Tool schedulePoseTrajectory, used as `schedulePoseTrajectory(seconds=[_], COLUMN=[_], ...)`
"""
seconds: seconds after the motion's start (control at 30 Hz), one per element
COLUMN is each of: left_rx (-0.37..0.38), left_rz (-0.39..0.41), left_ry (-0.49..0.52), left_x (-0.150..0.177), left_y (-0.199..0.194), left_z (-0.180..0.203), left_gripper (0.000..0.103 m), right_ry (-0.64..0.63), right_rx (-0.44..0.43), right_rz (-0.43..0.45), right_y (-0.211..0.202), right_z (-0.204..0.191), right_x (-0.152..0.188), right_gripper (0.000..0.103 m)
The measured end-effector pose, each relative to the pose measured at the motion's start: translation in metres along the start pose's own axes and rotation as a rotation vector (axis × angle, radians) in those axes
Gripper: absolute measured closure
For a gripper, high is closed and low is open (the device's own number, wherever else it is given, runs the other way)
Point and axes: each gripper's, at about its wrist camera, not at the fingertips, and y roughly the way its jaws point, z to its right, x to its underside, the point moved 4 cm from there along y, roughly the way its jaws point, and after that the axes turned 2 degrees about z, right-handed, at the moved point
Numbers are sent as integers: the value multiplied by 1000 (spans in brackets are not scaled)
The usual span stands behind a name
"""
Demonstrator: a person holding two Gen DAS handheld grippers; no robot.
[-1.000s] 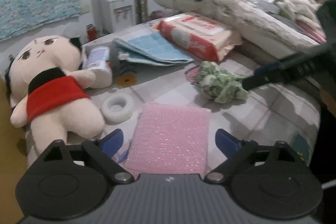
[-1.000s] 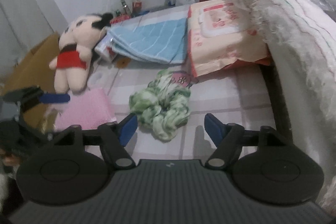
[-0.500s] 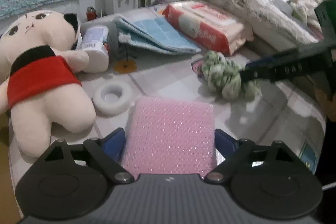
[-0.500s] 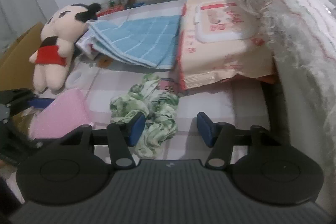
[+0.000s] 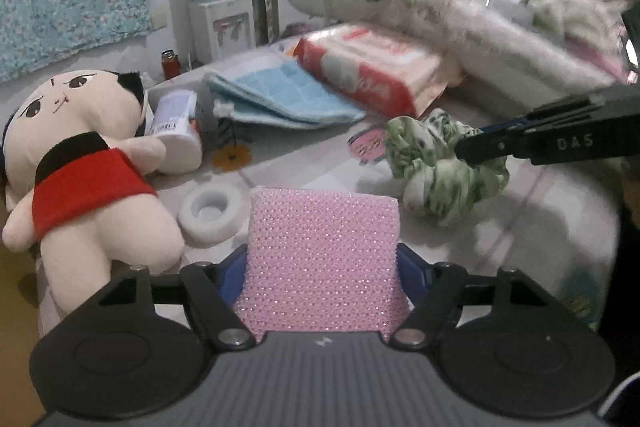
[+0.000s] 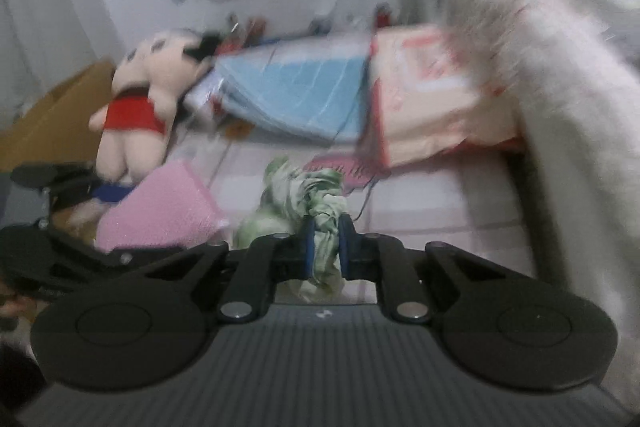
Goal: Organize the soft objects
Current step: 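Carry the sponge and scrunchie over the cardboard box with both tools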
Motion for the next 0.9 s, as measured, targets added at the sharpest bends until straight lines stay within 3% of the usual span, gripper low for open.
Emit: schedulePoseTrajectory(seconds=[0.1,0.27,0.4,0.5,0.6,0.7,0.8,0.9], left_rx=[10,-20,-111,-235,-416,-562,-651,-694], left_rz=[58,202,301,329,327,278,163,52], left_ry=[-10,-92,-160,-180,-206,-240,-267,-298], left_x=[-10,-33,-36,-37,-31,-16,7,32], left_y=[-20,-74,-144,-202,-259,-297,-305,-286], left_z=[4,1,-19,-46,-82,-122,-164,-205], left_gripper=[27,27,27,27,26,26,26,26], right_ry=[69,65,19,-18,-52,-89,-137,-165], right_rx=[-21,-65,-147,-216,-316,-433,-535,-612], right_rz=[50,124,162,178,204,195,156,106], right_y=[-26,-74,-103,-113,-119,-113,-100,-81], right_z=[-1,-17,-44,-72,-108,-158,-208,-260], right_x=[-10,-29,-51,-73,-99,-123,-137,-146], right_gripper=[93,91,91,91,91,91,91,91])
